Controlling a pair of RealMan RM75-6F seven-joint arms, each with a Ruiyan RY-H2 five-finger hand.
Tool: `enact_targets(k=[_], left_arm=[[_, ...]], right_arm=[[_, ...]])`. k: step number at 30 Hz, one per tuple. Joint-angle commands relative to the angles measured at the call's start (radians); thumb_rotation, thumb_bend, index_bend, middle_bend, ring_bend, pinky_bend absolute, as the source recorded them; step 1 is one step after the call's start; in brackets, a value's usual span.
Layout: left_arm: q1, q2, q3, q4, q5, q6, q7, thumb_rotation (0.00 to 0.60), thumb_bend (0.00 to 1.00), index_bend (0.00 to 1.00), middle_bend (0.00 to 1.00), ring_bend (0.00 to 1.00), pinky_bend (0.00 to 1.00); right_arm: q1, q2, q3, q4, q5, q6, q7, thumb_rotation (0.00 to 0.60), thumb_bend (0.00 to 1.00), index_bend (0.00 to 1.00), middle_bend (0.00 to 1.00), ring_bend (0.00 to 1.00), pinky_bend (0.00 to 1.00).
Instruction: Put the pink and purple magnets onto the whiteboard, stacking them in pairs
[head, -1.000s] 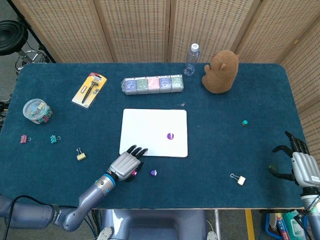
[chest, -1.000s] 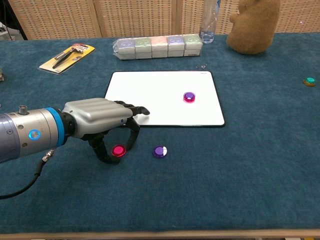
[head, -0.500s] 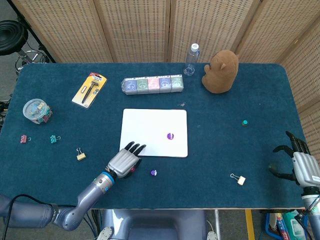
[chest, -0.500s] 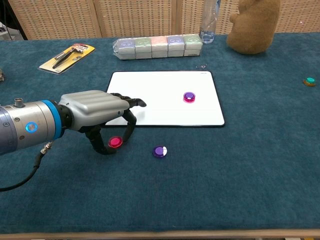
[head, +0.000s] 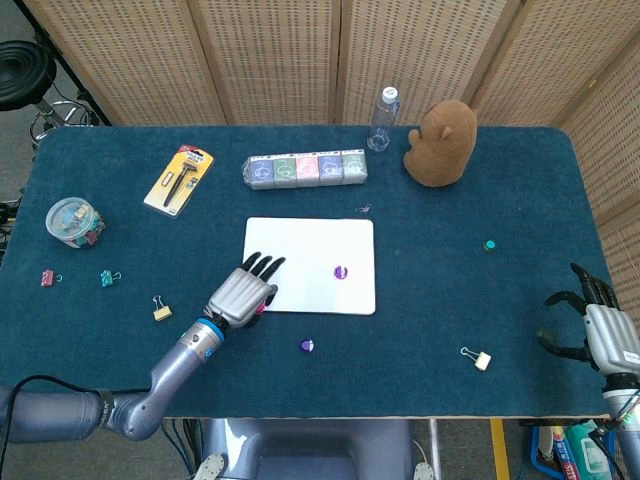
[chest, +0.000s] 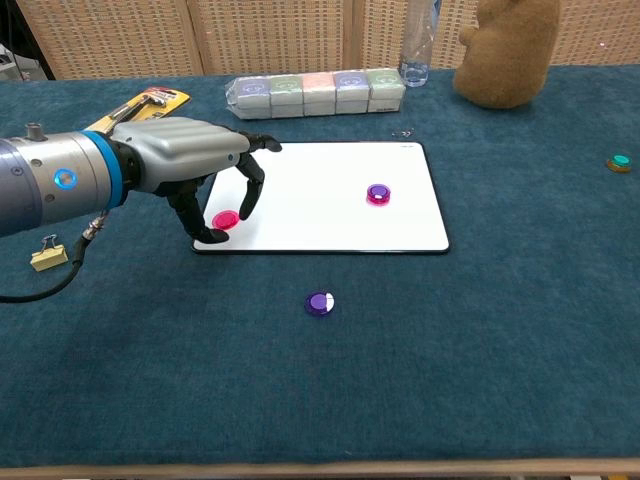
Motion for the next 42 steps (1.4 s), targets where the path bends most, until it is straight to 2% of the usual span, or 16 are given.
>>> enact_targets(k=[1, 7, 8, 11, 20, 29, 32, 35, 38, 42], left_arm=[[-0.045, -0.005, -0.044, 0.06, -0.051, -0.043, -0.005, 0.6, 0.42, 0.61, 0.0, 0.0, 0.0], [-0.102, -0.045, -0.094, 0.161, -0.098, -0.068, -0.01, 0.6, 0.42, 0.61, 0.0, 0.0, 0.0], [-0.133, -0.073, -0.111, 0.224, -0.126, -0.098, -0.006, 0.6, 0.42, 0.62, 0.0, 0.0, 0.0], [-0.175, -0.114, -0.123, 0.297, -0.17, -0.122, 0.009, 0.6, 0.42, 0.61, 0.0, 0.0, 0.0], [-0.25, -0.188, -0.131, 0.415, -0.246, -0.187, 0.013, 0.6, 0.42, 0.61, 0.0, 0.0, 0.0], [-0.278, -0.236, -0.111, 0.473, -0.268, -0.17, 0.023, 0.6, 0.42, 0.59, 0.0, 0.0, 0.0], [-0.279, -0.232, -0.106, 0.465, -0.281, -0.173, 0.023, 0.6, 0.41, 0.52, 0.0, 0.0, 0.0], [-0.279, -0.222, -0.092, 0.45, -0.29, -0.163, 0.037, 0.6, 0.41, 0.38, 0.0, 0.0, 0.0], [-0.281, -0.206, -0.086, 0.425, -0.307, -0.167, 0.042, 0.6, 0.4, 0.29, 0.0, 0.0, 0.0], [-0.268, -0.179, -0.09, 0.378, -0.279, -0.152, 0.014, 0.6, 0.4, 0.27, 0.0, 0.0, 0.0]], right_arm=[[0.0, -0.001, 0.001, 0.0, 0.001, -0.002, 0.0, 0.6, 0.18, 0.39, 0.0, 0.0, 0.0], [0.002, -0.003, 0.006, 0.01, 0.013, -0.015, 0.005, 0.6, 0.18, 0.39, 0.0, 0.0, 0.0], [0.005, -0.007, 0.007, 0.02, 0.022, -0.029, 0.009, 0.6, 0.18, 0.39, 0.0, 0.0, 0.0], [0.009, -0.011, 0.012, 0.033, 0.03, -0.041, 0.017, 0.6, 0.18, 0.39, 0.0, 0.0, 0.0], [0.017, -0.014, 0.022, 0.049, 0.046, -0.066, 0.038, 0.6, 0.18, 0.4, 0.0, 0.0, 0.0], [0.016, -0.01, 0.026, 0.057, 0.048, -0.075, 0.054, 0.6, 0.18, 0.4, 0.0, 0.0, 0.0], [0.014, -0.008, 0.027, 0.056, 0.047, -0.072, 0.057, 0.6, 0.18, 0.4, 0.0, 0.0, 0.0], [0.013, -0.007, 0.028, 0.054, 0.044, -0.07, 0.059, 0.6, 0.18, 0.4, 0.0, 0.0, 0.0], [0.012, -0.005, 0.027, 0.051, 0.041, -0.071, 0.064, 0.6, 0.18, 0.4, 0.0, 0.0, 0.0], [0.011, -0.001, 0.025, 0.049, 0.035, -0.072, 0.066, 0.6, 0.18, 0.4, 0.0, 0.0, 0.0]])
